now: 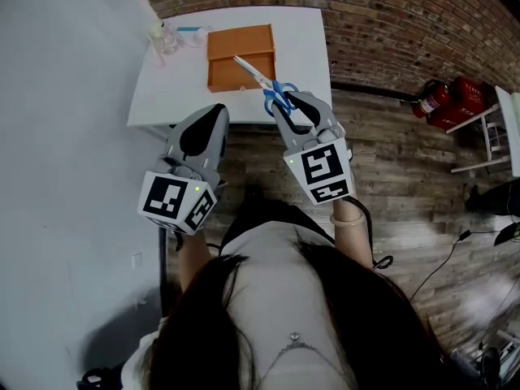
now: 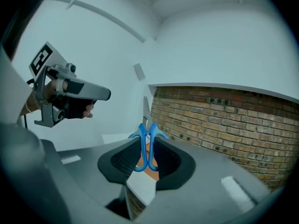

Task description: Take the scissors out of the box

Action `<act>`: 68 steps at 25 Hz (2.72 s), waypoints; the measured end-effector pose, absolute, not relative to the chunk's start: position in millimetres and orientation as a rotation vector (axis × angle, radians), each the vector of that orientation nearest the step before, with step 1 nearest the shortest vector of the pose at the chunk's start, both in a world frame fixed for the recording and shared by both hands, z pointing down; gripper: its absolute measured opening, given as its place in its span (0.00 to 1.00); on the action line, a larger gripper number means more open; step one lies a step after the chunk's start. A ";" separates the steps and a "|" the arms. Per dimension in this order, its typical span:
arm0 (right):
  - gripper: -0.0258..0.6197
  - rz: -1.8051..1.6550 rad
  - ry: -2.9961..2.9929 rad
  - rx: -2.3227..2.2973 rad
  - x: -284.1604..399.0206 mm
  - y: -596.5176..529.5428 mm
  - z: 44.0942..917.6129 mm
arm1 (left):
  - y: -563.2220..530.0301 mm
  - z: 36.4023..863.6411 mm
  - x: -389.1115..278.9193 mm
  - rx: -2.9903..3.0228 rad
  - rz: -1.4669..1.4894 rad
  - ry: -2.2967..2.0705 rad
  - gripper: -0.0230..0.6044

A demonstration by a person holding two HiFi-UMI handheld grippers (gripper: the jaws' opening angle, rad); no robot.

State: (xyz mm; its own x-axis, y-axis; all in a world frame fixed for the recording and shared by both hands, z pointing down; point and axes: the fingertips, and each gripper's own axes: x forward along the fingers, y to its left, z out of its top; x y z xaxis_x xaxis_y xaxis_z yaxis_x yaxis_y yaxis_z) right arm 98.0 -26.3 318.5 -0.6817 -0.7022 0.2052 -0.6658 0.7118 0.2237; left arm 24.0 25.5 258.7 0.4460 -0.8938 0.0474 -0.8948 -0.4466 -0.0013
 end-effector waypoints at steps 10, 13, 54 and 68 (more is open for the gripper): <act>0.19 -0.225 -2.700 1.131 99.4 -26.6 296.9 | 15.6 256.8 26.5 2.684 0.083 -1.617 0.04; 0.19 -0.233 -2.709 1.151 96.6 -29.5 289.3 | 10.1 255.4 24.5 2.698 0.091 -1.596 0.04; 0.19 -0.323 -2.656 1.412 26.8 -3.5 238.4 | -5.3 254.4 -47.2 2.821 0.021 -1.298 0.04; 0.19 -0.321 -2.632 1.476 33.9 -1.5 237.3 | -9.3 261.3 -47.0 2.805 -0.006 -1.266 0.04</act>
State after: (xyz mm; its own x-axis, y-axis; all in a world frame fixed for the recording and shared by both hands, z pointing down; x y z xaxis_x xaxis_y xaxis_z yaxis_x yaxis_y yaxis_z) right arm 33.9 -1.5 237.3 -0.5226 -0.8525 -0.0105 -0.8300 0.5059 0.2348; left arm -47.0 -9.3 261.3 0.6618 -0.7494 0.0223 -0.7491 -0.6598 0.0596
